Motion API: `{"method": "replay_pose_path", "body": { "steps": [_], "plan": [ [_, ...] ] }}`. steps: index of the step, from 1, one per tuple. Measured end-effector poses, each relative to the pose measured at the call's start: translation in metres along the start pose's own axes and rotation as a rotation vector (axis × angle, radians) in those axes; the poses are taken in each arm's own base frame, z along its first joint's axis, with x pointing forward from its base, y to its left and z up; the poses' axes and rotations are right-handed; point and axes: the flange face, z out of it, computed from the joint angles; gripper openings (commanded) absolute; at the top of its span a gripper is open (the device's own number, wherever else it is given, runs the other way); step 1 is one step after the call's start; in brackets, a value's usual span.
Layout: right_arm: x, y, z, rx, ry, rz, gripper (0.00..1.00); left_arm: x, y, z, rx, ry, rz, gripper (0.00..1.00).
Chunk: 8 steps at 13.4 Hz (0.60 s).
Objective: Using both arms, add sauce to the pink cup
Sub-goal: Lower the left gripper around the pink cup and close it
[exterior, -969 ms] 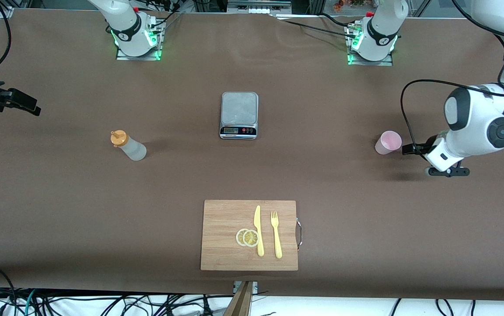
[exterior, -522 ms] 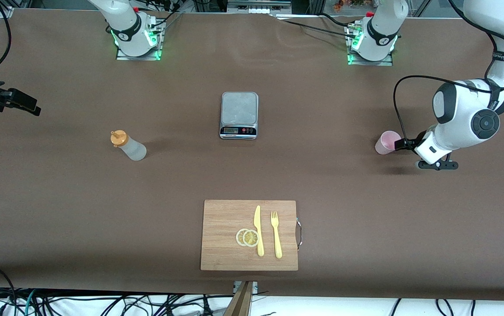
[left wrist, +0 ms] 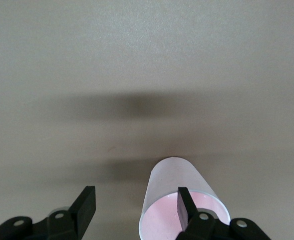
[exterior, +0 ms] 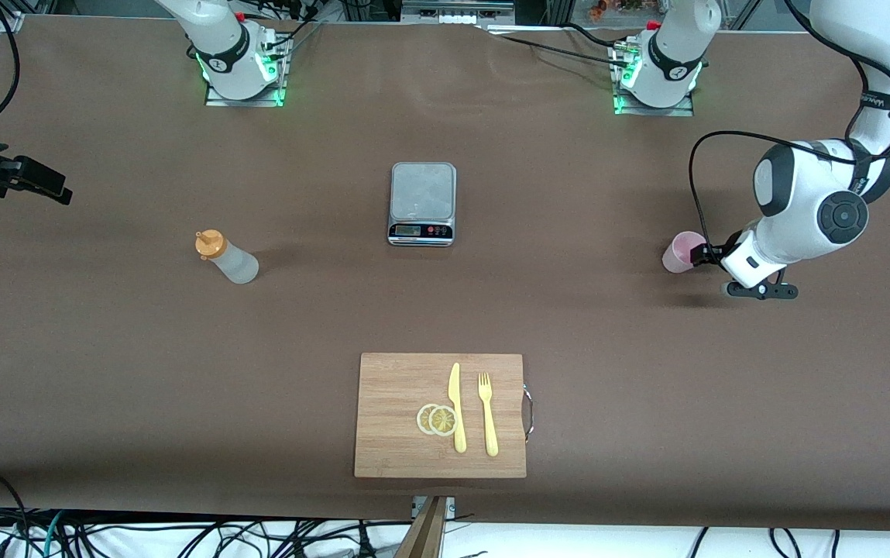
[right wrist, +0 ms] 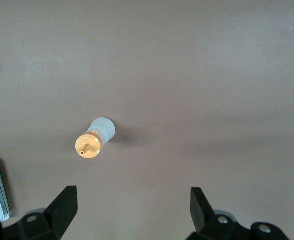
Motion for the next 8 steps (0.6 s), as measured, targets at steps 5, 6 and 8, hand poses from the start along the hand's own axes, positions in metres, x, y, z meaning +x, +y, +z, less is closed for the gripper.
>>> {"method": "replay_pose_path", "body": {
  "steps": [5, 6, 8],
  "plan": [
    [0.0000, 0.0000, 0.0000, 0.000, 0.000, 0.000, 1.00, -0.0013, 0.0007, 0.0015, 0.000, -0.002, 0.001, 0.66],
    [0.0000, 0.0000, 0.0000, 0.000, 0.000, 0.000, 1.00, -0.0022, 0.0008, 0.0028, 0.000, -0.005, 0.001, 0.68],
    [0.0000, 0.0000, 0.0000, 0.000, 0.000, 0.000, 1.00, -0.0034, 0.0009, 0.0044, -0.001, -0.009, 0.004, 0.72]
  ]
}}
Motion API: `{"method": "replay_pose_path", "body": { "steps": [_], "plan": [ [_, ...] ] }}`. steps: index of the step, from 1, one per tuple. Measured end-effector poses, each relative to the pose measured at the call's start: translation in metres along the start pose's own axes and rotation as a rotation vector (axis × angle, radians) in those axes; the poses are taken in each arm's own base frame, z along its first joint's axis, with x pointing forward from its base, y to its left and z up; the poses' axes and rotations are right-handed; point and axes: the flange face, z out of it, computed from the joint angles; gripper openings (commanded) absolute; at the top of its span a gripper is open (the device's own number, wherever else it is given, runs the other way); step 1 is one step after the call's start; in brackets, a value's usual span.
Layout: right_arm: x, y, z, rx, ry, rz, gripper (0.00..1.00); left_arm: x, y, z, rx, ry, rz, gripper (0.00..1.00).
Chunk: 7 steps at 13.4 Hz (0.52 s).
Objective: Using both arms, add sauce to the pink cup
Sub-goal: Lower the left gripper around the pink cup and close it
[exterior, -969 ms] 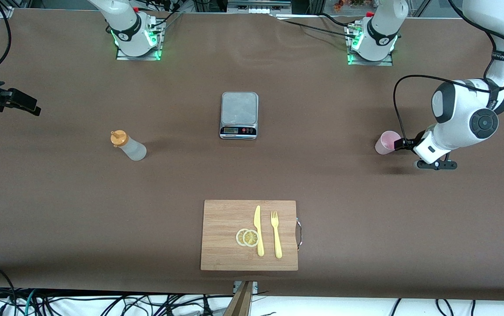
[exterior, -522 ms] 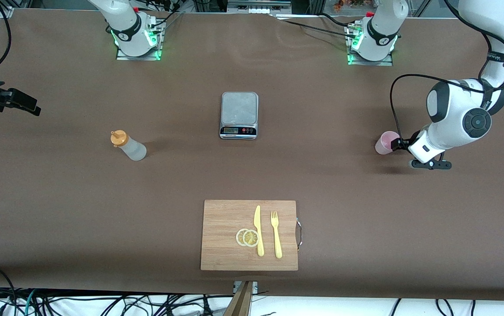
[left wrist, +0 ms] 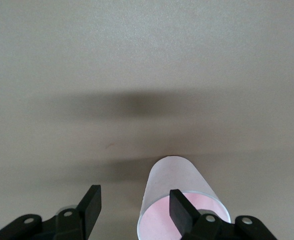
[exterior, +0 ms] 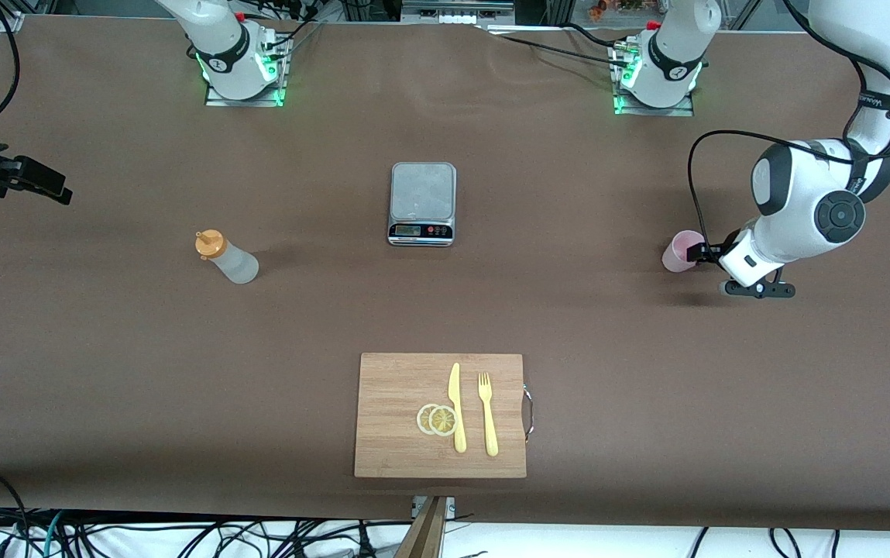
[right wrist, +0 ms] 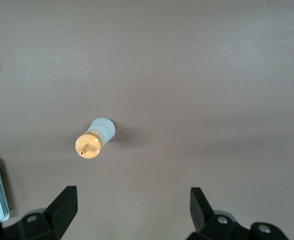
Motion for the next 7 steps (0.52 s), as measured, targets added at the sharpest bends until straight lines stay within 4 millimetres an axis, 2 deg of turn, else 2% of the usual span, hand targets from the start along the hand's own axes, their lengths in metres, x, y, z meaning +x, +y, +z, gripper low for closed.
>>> {"method": "replay_pose_path", "body": {
  "steps": [3, 7],
  "plan": [
    [0.000, 0.000, 0.000, 0.000, 0.000, 0.000, 1.00, -0.002, 0.000, -0.003, -0.001, -0.008, 0.026, 0.75],
    [0.000, 0.000, 0.000, 0.000, 0.000, 0.000, 1.00, -0.010, 0.001, -0.017, -0.005, -0.030, 0.039, 0.76]
  ]
}}
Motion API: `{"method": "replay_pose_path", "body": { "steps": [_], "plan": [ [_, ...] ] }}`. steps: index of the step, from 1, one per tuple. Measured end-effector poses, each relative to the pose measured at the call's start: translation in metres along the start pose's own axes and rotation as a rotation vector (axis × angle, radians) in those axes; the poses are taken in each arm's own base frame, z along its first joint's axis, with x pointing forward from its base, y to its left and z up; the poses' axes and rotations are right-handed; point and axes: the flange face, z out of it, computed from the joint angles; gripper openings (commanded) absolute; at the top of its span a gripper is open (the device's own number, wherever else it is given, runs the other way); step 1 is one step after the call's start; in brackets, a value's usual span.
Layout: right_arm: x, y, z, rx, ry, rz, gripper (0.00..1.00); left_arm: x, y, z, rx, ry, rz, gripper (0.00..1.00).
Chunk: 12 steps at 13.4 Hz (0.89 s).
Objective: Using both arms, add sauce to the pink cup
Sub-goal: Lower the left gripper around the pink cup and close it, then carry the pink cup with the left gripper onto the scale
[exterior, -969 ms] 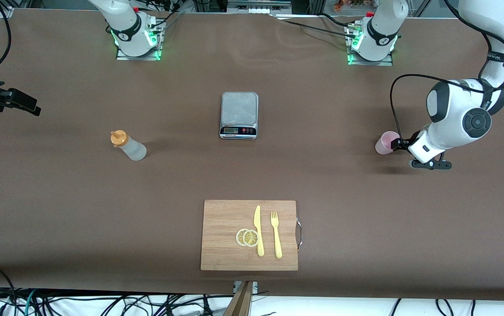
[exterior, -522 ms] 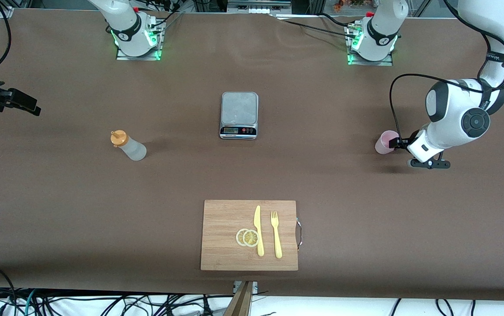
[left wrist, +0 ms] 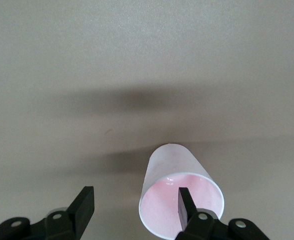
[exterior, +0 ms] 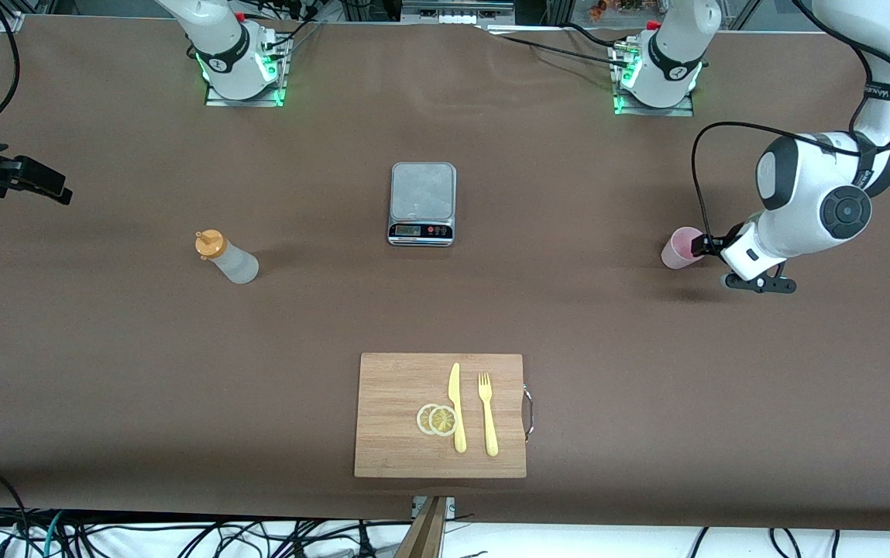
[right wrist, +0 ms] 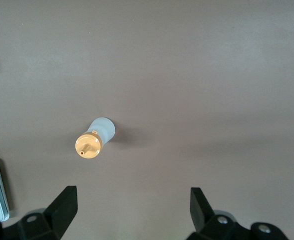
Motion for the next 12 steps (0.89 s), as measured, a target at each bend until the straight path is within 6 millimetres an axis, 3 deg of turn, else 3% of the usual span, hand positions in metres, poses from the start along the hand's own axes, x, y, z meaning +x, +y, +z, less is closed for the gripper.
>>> {"method": "replay_pose_path", "body": {
  "steps": [6, 8, 12],
  "plan": [
    [0.000, 0.000, 0.000, 0.000, 0.000, 0.000, 1.00, -0.010, 0.000, 0.012, -0.003, -0.020, 0.031, 0.74],
    [0.000, 0.000, 0.000, 0.000, 0.000, 0.000, 1.00, -0.013, 0.001, 0.022, -0.002, -0.013, 0.032, 0.66],
    [0.000, 0.000, 0.000, 0.000, 0.000, 0.000, 1.00, -0.015, 0.001, 0.031, -0.010, -0.011, 0.025, 0.05]
  ]
}}
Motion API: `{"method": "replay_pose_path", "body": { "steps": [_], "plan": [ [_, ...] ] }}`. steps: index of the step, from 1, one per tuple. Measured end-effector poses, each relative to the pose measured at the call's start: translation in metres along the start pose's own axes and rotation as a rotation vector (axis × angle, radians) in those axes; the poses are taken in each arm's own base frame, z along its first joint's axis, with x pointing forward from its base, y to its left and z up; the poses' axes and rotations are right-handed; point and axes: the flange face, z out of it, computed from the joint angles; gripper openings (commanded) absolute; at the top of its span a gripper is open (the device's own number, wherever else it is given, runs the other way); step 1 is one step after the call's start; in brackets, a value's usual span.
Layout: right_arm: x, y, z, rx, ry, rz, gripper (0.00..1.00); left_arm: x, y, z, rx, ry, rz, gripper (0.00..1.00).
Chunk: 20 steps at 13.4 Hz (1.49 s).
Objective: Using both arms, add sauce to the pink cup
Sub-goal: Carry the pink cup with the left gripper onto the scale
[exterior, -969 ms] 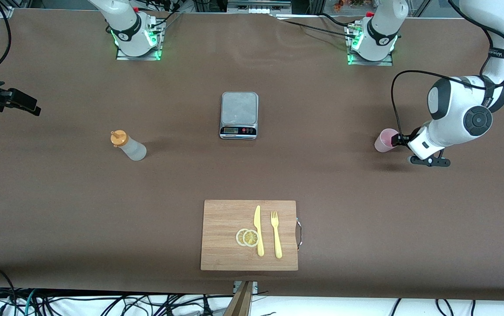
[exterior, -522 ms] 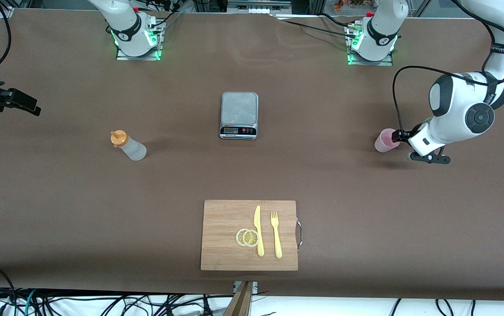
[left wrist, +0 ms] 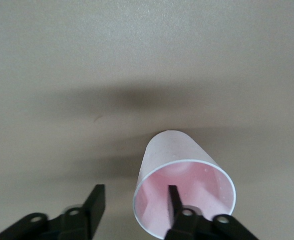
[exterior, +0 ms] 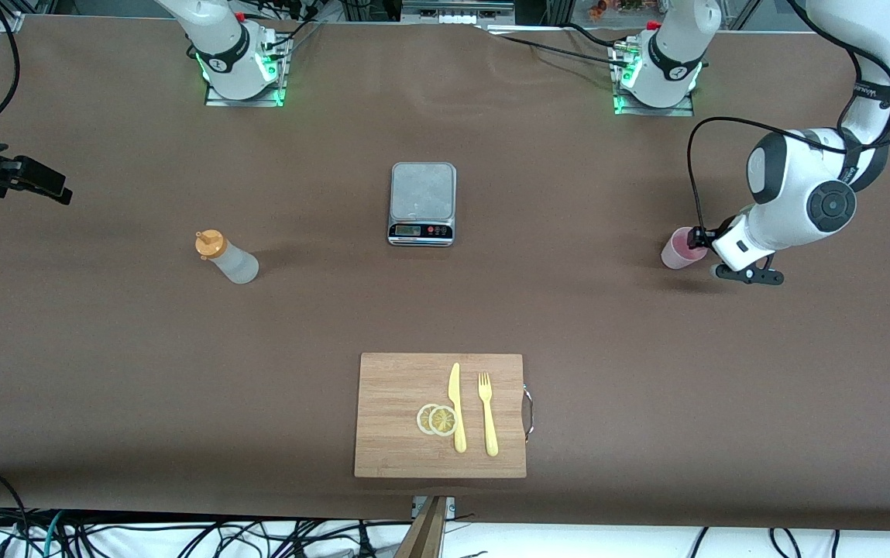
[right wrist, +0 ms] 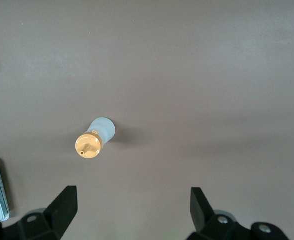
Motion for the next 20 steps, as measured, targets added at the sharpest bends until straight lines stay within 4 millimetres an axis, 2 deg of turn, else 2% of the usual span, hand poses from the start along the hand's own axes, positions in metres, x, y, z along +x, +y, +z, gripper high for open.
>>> {"method": "replay_pose_path", "body": {
  "steps": [1, 6, 8, 9, 11, 12, 14, 16, 17, 20],
  "plan": [
    [0.000, 0.000, 0.000, 0.000, 0.000, 0.000, 1.00, 0.000, 0.000, 0.000, -0.001, 0.002, -0.001, 0.00],
    [0.000, 0.000, 0.000, 0.000, 0.000, 0.000, 1.00, 0.004, 0.000, -0.006, -0.015, 0.023, -0.016, 0.00],
    [0.000, 0.000, 0.000, 0.000, 0.000, 0.000, 1.00, 0.018, 0.005, -0.027, -0.010, 0.057, -0.004, 0.00],
    [0.000, 0.000, 0.000, 0.000, 0.000, 0.000, 1.00, 0.027, 0.016, -0.043, -0.012, 0.066, 0.009, 0.00],
    [0.000, 0.000, 0.000, 0.000, 0.000, 0.000, 1.00, 0.043, 0.066, -0.079, -0.026, 0.072, 0.024, 0.00],
    [0.000, 0.000, 0.000, 0.000, 0.000, 0.000, 1.00, 0.048, 0.103, -0.093, -0.026, 0.072, 0.030, 0.00],
    [0.000, 0.000, 0.000, 0.000, -0.004, 0.000, 1.00, 0.045, 0.188, -0.107, -0.054, 0.075, 0.013, 0.00],
    [-0.001, 0.000, 0.001, 0.000, -0.008, 0.000, 1.00, 0.028, 0.269, -0.104, -0.086, 0.060, 0.016, 0.00],
    [-0.001, 0.000, 0.001, 0.000, -0.008, 0.000, 1.00, 0.018, 0.304, -0.102, -0.086, 0.055, 0.021, 0.00],
    [-0.001, 0.000, 0.001, 0.000, -0.009, 0.000, 1.00, -0.011, 0.389, -0.090, -0.067, 0.044, 0.000, 0.00]
  ]
}}
